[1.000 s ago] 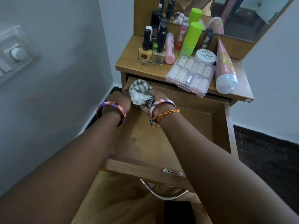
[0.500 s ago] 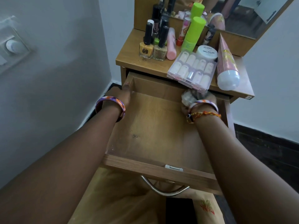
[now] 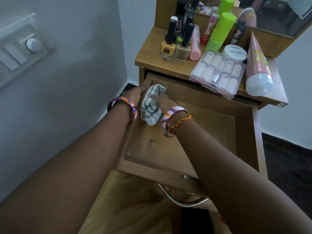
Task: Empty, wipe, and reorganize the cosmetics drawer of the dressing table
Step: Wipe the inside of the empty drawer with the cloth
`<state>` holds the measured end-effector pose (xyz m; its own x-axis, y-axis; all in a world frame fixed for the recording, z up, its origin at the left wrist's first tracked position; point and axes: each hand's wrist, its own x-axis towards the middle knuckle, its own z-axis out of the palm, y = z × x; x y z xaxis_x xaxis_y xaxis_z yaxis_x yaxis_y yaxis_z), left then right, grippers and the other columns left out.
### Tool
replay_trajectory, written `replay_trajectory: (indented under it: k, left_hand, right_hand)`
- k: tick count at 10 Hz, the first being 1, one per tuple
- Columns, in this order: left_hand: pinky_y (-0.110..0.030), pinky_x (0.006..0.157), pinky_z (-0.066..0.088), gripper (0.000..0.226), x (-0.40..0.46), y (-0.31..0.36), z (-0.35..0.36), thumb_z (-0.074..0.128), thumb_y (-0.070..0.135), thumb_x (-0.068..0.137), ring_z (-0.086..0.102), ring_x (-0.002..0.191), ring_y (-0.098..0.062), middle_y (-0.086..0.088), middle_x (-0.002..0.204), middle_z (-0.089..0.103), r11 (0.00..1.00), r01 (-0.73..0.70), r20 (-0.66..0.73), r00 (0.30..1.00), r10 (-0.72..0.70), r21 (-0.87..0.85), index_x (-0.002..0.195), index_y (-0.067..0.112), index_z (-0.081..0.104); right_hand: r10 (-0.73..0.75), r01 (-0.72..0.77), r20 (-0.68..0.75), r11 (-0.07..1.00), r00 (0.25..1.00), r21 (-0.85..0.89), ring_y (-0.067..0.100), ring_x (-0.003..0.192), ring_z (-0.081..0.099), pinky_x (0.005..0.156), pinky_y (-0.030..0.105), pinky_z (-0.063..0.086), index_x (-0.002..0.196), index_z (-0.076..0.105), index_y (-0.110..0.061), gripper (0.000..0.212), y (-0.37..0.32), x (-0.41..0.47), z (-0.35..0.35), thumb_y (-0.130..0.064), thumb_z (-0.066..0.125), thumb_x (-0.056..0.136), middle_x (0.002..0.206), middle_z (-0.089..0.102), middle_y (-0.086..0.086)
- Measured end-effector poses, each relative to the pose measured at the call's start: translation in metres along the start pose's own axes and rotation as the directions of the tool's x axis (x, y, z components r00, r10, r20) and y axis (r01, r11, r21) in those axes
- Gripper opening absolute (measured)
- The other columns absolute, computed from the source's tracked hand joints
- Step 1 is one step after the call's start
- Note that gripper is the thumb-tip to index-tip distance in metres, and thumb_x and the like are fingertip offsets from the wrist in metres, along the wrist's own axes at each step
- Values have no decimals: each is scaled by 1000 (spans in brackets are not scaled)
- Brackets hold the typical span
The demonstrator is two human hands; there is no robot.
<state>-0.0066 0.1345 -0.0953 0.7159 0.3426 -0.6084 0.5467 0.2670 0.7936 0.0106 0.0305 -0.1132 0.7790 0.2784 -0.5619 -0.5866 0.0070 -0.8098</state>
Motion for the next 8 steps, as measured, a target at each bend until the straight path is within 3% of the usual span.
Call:
replay_trajectory:
  k: [1, 2, 3, 4, 5, 6, 7, 8]
  left_hand:
    - [-27, 68, 52, 29, 3, -1, 0, 57, 35, 90, 64, 57, -19, -7, 68, 71, 1000, 7, 77, 997, -9, 25, 73, 12, 60]
    - [-19, 49, 45, 34, 2, 1, 0, 53, 31, 93, 56, 43, -13, 5, 31, 56, 995, -55, 96, 994, 47, 79, 65, 13, 54]
    - [-21, 51, 45, 33, 4, 1, -2, 53, 31, 93, 57, 40, -11, 6, 29, 56, 995, -66, 90, 994, 59, 75, 67, 13, 54]
    - [-12, 41, 46, 33, 1, -1, 0, 51, 28, 95, 58, 37, -11, 4, 34, 59, 992, -82, 106, 992, 72, 94, 66, 12, 52]
    - [-11, 44, 46, 32, -4, -1, 3, 47, 26, 97, 54, 56, -14, -3, 57, 63, 997, -63, 139, 989, 58, 34, 69, 10, 53]
    - [-29, 89, 51, 29, 4, -2, -1, 63, 35, 84, 64, 83, -24, -9, 98, 71, 998, -64, 53, 997, 64, 2, 90, 7, 65]
    - [-43, 98, 49, 49, 26, -12, -2, 69, 47, 64, 66, 93, -27, -11, 111, 69, 997, -70, -24, 997, 71, 42, 95, 10, 67]
    - [-44, 102, 45, 70, 4, -3, 3, 57, 57, 69, 61, 108, -32, -11, 122, 64, 969, -95, -17, 995, 101, 230, 119, 8, 62]
  right_hand:
    - [28, -13, 100, 989, 995, -150, 32, 112, 60, 95, 51, 49, 120, 54, -15, 51, 8, -32, -15, -7, 75, 74, 128, 59, 13]
    - [192, -42, 282, 885, 940, -463, 32, 110, 62, 93, 55, 50, 94, 61, -17, 34, 17, -67, -15, -10, 81, 67, 119, 64, 14]
    - [154, -14, 238, 864, 959, -504, 29, 109, 64, 91, 48, 52, 95, 64, -14, 40, 15, -61, -12, -20, 84, 61, 112, 67, 11]
    - [41, -32, 34, 969, 999, -246, 36, 113, 59, 96, 46, 49, 95, 63, -10, 12, -3, -43, -6, -13, 66, 83, 115, 62, 18]
    - [-20, -4, -110, 977, 994, -213, 34, 116, 57, 103, 41, 44, 120, 57, 2, 32, -17, -25, 1, -14, 52, 93, 118, 62, 22]
    - [-66, 31, -107, 954, 992, -299, 25, 93, 59, 98, 38, 47, 110, 62, 2, 26, -11, -23, 3, -12, 55, 90, 107, 66, 19]
    - [16, -7, 16, 890, 1000, -455, 22, 89, 58, 88, 33, 51, 113, 61, 2, 32, -2, -36, -3, -19, 58, 89, 106, 65, 15]
    - [341, -125, 18, 392, 940, -912, 23, 110, 51, 100, 34, 45, 138, 40, -8, 49, -5, -55, -3, -36, 40, 98, 136, 48, 9]
